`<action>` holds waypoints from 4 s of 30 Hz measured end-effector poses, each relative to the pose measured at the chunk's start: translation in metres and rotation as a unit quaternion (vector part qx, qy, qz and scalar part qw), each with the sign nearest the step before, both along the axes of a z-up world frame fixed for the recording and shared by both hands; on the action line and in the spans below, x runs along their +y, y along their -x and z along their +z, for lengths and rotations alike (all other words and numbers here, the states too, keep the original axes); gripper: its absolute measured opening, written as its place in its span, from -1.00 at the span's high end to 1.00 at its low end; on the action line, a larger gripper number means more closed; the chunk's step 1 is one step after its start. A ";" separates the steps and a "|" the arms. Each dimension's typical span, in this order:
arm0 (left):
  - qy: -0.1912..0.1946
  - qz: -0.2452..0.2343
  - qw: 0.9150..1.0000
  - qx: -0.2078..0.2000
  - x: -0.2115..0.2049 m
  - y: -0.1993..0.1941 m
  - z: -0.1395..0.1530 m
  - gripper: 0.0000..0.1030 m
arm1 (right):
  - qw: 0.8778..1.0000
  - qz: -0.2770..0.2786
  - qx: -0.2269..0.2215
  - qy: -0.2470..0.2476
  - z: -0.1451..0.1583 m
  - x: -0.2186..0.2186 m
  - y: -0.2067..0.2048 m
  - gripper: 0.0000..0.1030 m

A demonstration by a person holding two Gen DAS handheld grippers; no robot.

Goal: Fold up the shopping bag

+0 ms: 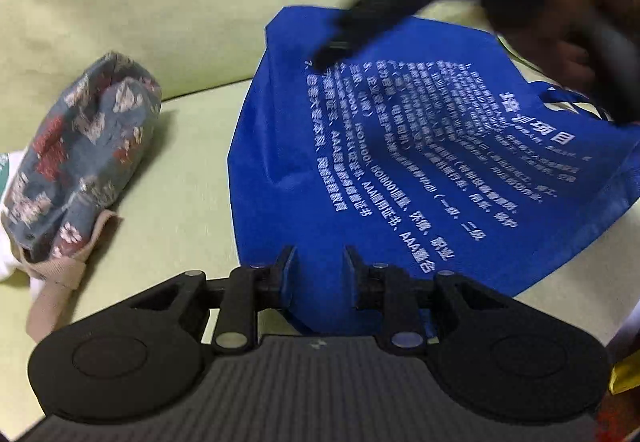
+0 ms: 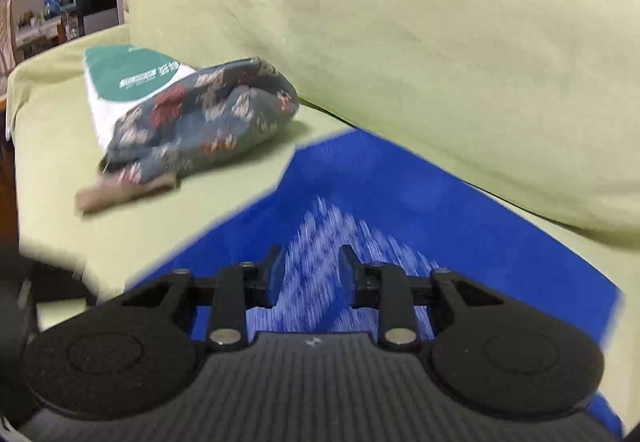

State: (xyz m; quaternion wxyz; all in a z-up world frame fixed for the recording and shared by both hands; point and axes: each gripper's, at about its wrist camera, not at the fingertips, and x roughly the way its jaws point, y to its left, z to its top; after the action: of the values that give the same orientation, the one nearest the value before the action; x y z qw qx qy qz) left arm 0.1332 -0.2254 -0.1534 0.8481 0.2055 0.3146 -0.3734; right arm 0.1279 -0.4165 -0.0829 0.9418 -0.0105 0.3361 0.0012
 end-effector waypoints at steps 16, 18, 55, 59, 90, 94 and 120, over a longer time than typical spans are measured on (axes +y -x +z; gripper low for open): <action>0.053 0.031 0.998 0.024 0.018 -0.027 -0.011 0.33 | 0.986 -0.146 0.082 0.009 -0.083 -0.065 -0.078 0.52; 0.040 0.031 0.999 0.010 0.019 -0.023 -0.007 0.33 | 0.988 -0.138 0.064 0.023 -0.069 -0.064 -0.051 0.48; -0.109 -0.348 0.916 -0.167 -0.180 0.149 0.012 0.97 | 0.924 -0.358 -0.079 -0.106 -0.068 -0.057 0.390 0.07; -0.077 -0.354 0.912 -0.194 -0.167 0.149 0.020 0.97 | 0.928 -0.337 -0.105 -0.120 -0.071 -0.051 0.389 0.74; -0.178 -0.449 0.818 -0.311 -0.157 0.190 -0.042 0.94 | 0.914 -0.361 -0.135 -0.128 -0.081 -0.074 0.378 0.91; -0.184 -0.437 0.816 -0.332 -0.159 0.195 -0.048 0.93 | 0.946 -0.286 -0.121 -0.095 -0.075 -0.049 0.361 0.91; -0.129 -0.332 0.919 -0.167 -0.136 0.136 -0.005 1.00 | 0.954 -0.293 -0.041 -0.037 -0.112 -0.069 0.311 0.97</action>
State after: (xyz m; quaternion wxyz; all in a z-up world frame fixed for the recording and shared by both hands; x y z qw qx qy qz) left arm -0.0032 -0.3617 -0.1583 0.6820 0.4651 0.1278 -0.5498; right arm -0.1833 -0.4852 -0.1951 0.9134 0.1233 0.2852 -0.2630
